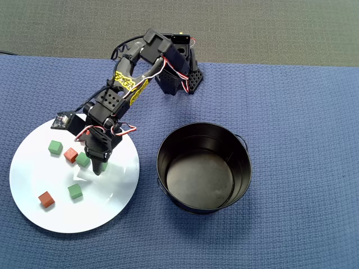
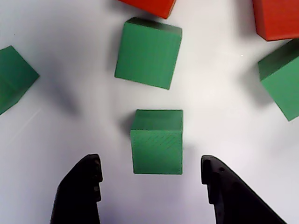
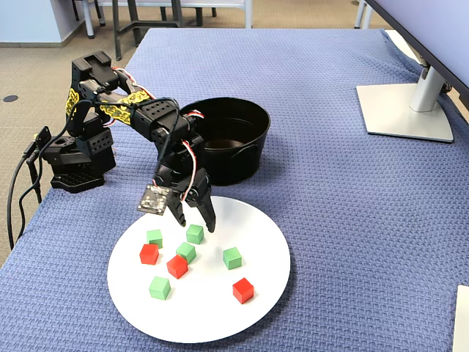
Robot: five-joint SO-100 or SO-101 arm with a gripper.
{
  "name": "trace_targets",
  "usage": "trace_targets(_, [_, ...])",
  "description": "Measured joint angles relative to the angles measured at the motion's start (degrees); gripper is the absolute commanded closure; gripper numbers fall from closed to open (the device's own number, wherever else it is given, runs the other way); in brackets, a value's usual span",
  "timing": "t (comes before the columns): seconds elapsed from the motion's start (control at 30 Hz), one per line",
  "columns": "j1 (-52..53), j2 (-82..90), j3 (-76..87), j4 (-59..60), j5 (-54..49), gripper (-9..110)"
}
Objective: Pick up the green cubes from the white plate and place them in the black recipient
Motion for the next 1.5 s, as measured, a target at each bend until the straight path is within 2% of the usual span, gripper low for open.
trace_targets(0.47, [-0.2,-4.0,-2.5,0.2,-5.7,83])
trace_targets(0.77, [-0.2,-4.5,-3.1,0.2,-6.9,92])
trace_targets(1.27, [-0.2,-5.8,-4.9,0.2,-10.0,88])
trace_targets(1.5, [-0.1,-5.9,-5.0,0.2,-10.9,93])
